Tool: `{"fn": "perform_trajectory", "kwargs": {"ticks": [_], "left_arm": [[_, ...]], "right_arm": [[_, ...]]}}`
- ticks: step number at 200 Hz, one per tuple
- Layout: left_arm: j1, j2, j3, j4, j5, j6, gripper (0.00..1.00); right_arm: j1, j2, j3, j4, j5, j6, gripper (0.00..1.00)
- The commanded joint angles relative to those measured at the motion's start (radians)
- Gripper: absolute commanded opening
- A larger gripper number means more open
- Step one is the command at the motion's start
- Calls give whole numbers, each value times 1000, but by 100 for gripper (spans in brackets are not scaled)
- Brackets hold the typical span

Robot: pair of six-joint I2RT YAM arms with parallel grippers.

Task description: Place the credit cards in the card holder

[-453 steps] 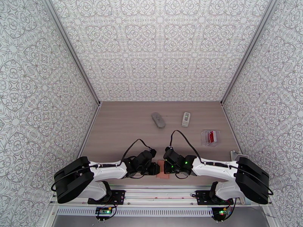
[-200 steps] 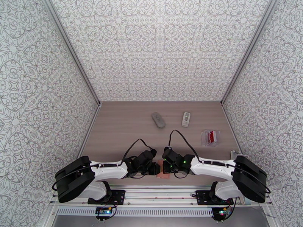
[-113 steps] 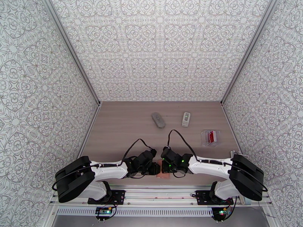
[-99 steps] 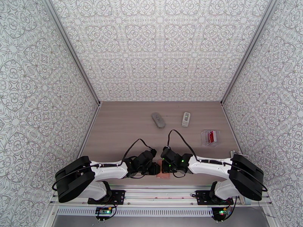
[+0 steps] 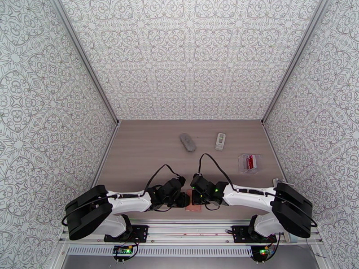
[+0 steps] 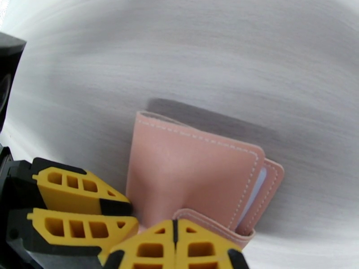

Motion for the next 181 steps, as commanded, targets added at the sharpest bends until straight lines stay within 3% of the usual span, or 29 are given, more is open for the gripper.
{"fn": "perform_trajectory", "kwargs": {"ticks": [1, 88, 132, 181], "left_arm": [[-6, -36, 14, -61, -49, 24, 24], [7, -178, -4, -140, -123, 17, 32], [53, -286, -32, -212, -176, 27, 36], [179, -515, 5, -413, -282, 134, 52]], "right_arm": [[-8, -48, 13, -60, 34, -20, 0], [-8, -46, 24, -43, 11, -23, 0], [-8, -67, 81, -80, 52, -79, 35], [-28, -177, 131, -171, 244, -173, 46]]}}
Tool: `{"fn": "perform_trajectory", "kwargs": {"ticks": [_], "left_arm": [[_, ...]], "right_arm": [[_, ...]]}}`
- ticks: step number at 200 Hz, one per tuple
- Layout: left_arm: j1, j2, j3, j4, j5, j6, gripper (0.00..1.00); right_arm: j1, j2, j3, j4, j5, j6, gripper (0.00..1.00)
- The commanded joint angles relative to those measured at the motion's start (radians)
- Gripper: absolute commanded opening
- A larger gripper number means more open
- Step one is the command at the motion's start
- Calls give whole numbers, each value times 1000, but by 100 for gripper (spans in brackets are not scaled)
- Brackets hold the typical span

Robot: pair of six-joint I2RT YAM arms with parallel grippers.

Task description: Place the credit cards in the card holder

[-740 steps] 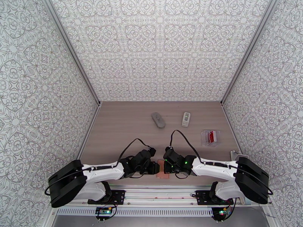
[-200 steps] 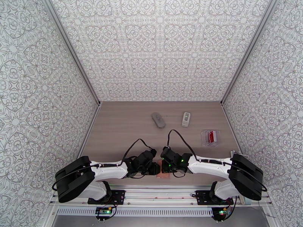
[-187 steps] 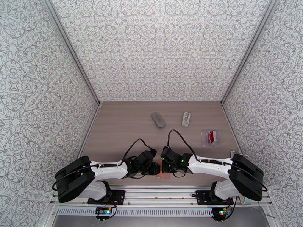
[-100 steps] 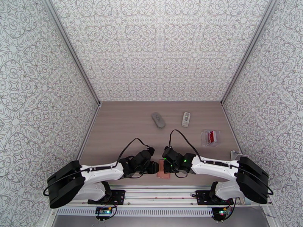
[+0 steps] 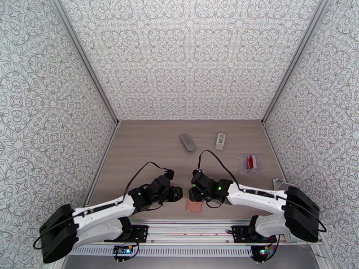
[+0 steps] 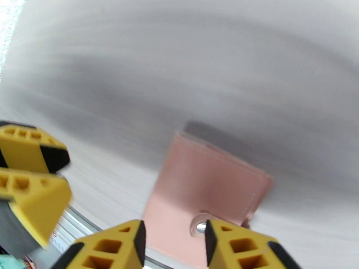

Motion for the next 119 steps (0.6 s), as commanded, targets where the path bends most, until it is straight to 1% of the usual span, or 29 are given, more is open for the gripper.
{"fn": "perform_trajectory", "kwargs": {"ticks": [1, 25, 42, 78, 92, 119], "left_arm": [[66, -101, 28, -144, -89, 80, 52], [144, -209, 42, -202, -143, 141, 59], [199, -268, 44, -228, -171, 175, 62], [300, -340, 43, -267, -234, 239, 64], [335, -356, 44, -270, -244, 265, 65], [397, -378, 51, -277, -240, 300, 64]], "right_arm": [[-23, -79, 41, -66, 142, -66, 46], [-64, -175, 22, -70, 235, -106, 50], [-104, -229, -4, -69, 284, -130, 53], [-213, -288, -29, -88, 312, -222, 57], [-254, -312, -38, -94, 327, -247, 57], [-314, -372, -73, -65, 338, -289, 63]]}}
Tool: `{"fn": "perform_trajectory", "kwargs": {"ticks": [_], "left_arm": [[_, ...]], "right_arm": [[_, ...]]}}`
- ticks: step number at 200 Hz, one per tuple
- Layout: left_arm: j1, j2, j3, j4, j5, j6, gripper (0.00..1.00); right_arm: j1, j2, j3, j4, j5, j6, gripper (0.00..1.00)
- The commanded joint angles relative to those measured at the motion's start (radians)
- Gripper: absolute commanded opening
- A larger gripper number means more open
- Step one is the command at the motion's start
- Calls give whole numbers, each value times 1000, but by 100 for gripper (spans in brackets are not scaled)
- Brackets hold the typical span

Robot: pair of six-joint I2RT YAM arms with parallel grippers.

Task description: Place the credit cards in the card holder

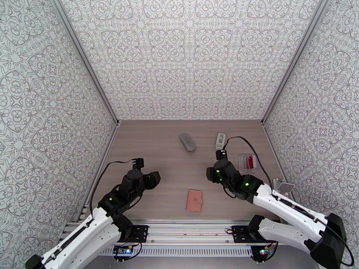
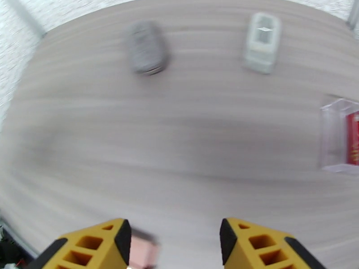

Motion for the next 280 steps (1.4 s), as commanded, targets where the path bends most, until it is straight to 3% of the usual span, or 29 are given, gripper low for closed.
{"fn": "perform_trajectory", "kwargs": {"ticks": [1, 49, 94, 131, 143, 166, 197, 204, 221, 232, 266, 280], "left_arm": [[48, -20, 29, -37, -26, 70, 64], [144, -40, 26, -40, -102, 147, 66], [241, -58, -78, 218, -120, 270, 73], [266, -17, -184, 498, -285, 438, 75], [301, -3, -203, 558, -318, 423, 75], [379, 40, -248, 732, -261, 468, 76], [472, 174, -243, 814, -163, 541, 76], [479, 223, -265, 887, -160, 553, 76], [486, 381, -293, 1062, -173, 606, 79], [493, 429, -238, 995, -133, 615, 79], [558, 597, -220, 1218, -39, 630, 81], [588, 662, -219, 1320, 17, 614, 81]], "right_arm": [[-41, -55, -34, -6, 45, -73, 63], [-132, -117, -97, 50, 76, -170, 71], [-250, -159, -161, 231, 166, -323, 80], [-384, -114, -235, 425, 192, -376, 93], [-416, -87, -282, 529, 194, -421, 95], [-467, -59, -377, 737, 218, -489, 97], [-604, 88, -445, 936, 185, -445, 98], [-609, 109, -427, 920, 179, -459, 98], [-613, 169, -466, 1148, 176, -511, 99], [-622, 223, -474, 1260, 178, -532, 99], [-652, 438, -499, 1611, 86, -556, 99], [-652, 419, -495, 1552, 13, -566, 98]]}}
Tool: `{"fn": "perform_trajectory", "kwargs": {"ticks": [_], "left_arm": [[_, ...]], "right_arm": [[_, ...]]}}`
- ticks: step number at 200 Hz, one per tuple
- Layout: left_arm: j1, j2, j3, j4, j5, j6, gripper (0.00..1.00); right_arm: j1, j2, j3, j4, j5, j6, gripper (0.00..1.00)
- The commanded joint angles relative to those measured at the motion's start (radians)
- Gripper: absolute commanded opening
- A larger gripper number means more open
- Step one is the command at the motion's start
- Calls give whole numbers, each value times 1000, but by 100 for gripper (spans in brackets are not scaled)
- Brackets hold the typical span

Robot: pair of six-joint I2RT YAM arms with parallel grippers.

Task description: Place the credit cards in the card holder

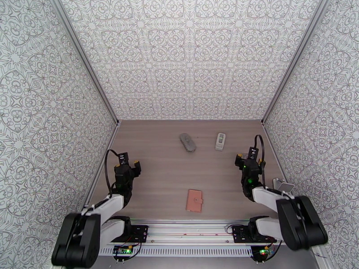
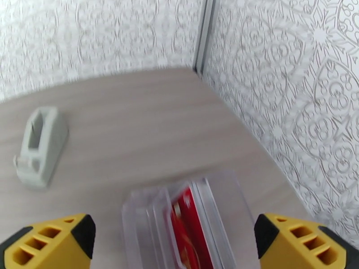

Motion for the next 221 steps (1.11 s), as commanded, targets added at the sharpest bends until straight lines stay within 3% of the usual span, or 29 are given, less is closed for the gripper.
{"fn": "perform_trajectory", "kwargs": {"ticks": [1, 29, 43, 57, 70, 80, 221], "left_arm": [[57, 89, 31, 259, 116, 19, 81], [52, 374, 23, 604, 149, 68, 82], [47, 287, 79, 347, 167, 64, 83], [34, 346, 109, 390, 163, 97, 87], [34, 317, 166, 220, 160, 82, 92], [53, 333, 161, 266, 183, 73, 99], [44, 327, 160, 260, 171, 78, 99]], "right_arm": [[-9, 29, -24, 180, -118, -40, 98], [-10, 146, -45, 365, -148, -64, 99], [-10, 110, -7, 213, -149, -49, 99], [-11, 137, 46, 168, -151, -60, 99], [-45, 125, 63, 108, -185, -23, 99], [-50, 126, 64, 109, -192, -16, 99], [-51, 123, 62, 113, -228, -35, 99]]}}
